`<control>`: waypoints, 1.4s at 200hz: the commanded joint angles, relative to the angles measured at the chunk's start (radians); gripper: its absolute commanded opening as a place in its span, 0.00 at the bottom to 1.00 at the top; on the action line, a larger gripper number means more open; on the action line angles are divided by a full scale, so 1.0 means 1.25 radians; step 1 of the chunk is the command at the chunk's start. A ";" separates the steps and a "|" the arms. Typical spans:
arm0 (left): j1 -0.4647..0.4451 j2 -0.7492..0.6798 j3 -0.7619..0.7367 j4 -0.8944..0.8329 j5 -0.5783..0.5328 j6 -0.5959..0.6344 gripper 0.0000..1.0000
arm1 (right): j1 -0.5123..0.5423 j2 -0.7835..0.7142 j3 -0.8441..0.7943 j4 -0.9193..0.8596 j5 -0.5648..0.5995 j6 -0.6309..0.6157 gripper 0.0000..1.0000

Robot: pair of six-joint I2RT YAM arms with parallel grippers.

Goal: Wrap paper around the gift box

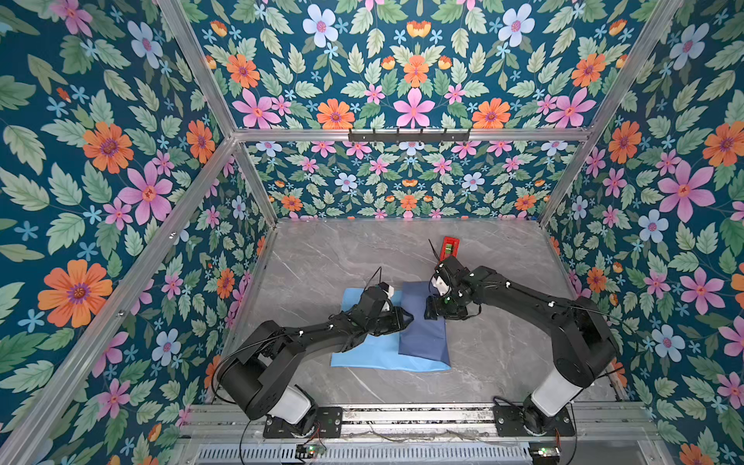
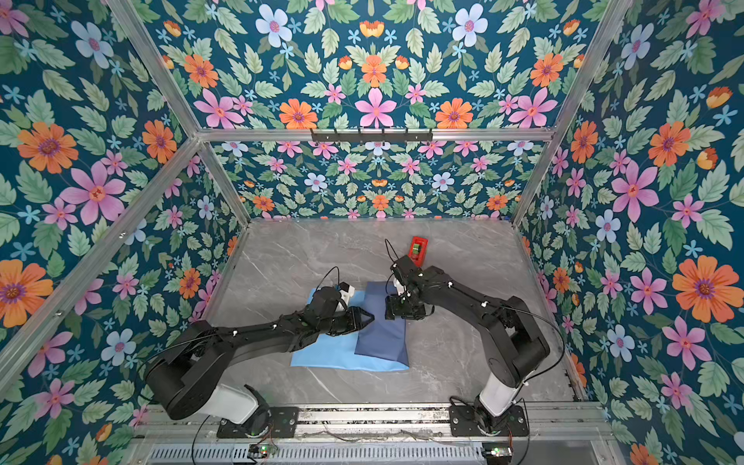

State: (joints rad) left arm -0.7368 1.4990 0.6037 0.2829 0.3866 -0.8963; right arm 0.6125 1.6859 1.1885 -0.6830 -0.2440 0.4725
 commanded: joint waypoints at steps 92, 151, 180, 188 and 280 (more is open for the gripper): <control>-0.002 -0.024 -0.021 -0.126 -0.042 -0.003 0.31 | -0.009 0.005 -0.003 -0.011 0.019 -0.006 0.73; -0.002 -0.036 -0.031 -0.124 -0.052 -0.004 0.31 | -0.093 -0.061 -0.076 0.065 -0.130 0.009 0.77; -0.002 -0.048 -0.030 -0.124 -0.050 -0.006 0.35 | -0.098 -0.030 -0.073 0.053 -0.103 -0.011 0.77; -0.002 -0.051 -0.030 -0.123 -0.049 -0.008 0.37 | -0.098 -0.029 -0.073 0.052 -0.099 -0.016 0.77; 0.009 -0.066 -0.006 -0.066 -0.005 -0.040 0.75 | -0.075 0.013 -0.065 0.063 -0.113 -0.015 0.74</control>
State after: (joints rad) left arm -0.7338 1.4094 0.5835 0.1883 0.3595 -0.9379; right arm 0.5037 1.6844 1.1027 -0.5762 -0.4267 0.4648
